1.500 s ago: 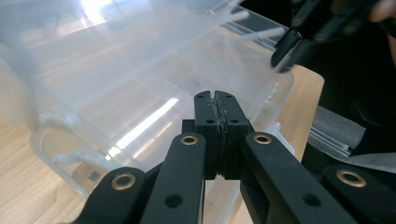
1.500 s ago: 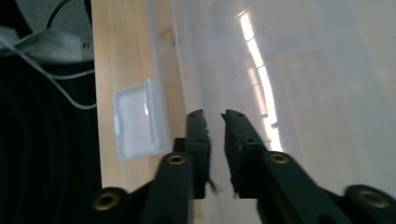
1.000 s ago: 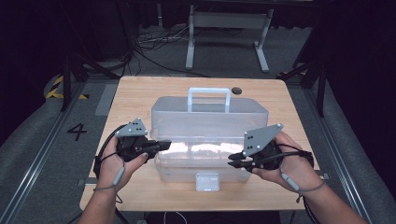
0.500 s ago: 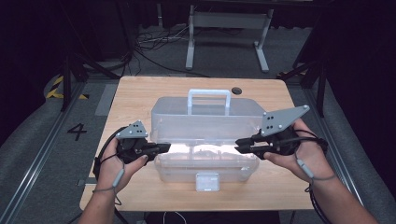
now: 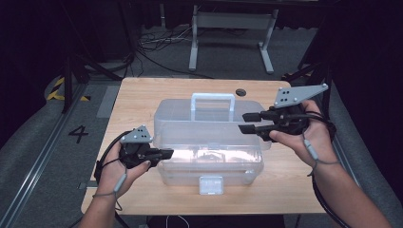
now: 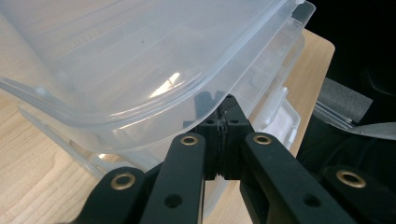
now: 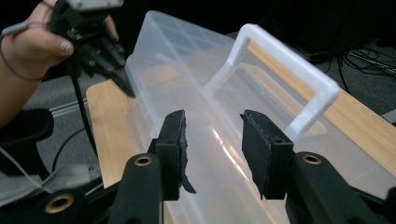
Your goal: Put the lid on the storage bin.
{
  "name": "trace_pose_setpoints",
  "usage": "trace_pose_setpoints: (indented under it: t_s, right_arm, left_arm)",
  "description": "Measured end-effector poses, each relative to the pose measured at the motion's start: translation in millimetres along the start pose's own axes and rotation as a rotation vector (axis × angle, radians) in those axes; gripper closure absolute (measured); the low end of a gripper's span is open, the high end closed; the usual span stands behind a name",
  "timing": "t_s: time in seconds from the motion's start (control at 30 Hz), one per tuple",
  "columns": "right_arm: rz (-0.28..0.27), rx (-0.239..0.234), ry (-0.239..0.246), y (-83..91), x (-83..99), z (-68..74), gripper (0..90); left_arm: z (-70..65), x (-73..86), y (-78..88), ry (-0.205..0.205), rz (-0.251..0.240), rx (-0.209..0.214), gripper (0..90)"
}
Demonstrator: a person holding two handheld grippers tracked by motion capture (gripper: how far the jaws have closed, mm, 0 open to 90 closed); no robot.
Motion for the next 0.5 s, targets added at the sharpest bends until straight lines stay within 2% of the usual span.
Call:
trace_pose_setpoints:
  t_s: [0.07,0.23,0.5]
  right_arm:
    - [-0.002,0.004,-0.006,-1.6,-0.7,-2.7,58.3]
    - [-0.008,0.042,-0.032,-12.3,-2.0,-19.5,53.2]
    - [0.002,0.070,-0.066,-24.0,0.4,-37.7,51.7]
  left_arm:
    - [0.0,0.5,-0.1,-0.002,0.005,0.002,88.6]
    - [-1.9,4.6,-1.3,-0.006,0.034,0.005,87.4]
    - [-5.5,8.7,-0.9,-0.012,0.057,0.016,87.5]
Point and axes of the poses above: each handheld gripper's, and its own axes: y roughly backward along the jaws, x roughly out of its underside, z roughly to its left, the point moved 6 cm from there along -y, roughly forward along the jaws, and after that the axes turned 1 degree about y, right-handed, at the moved point
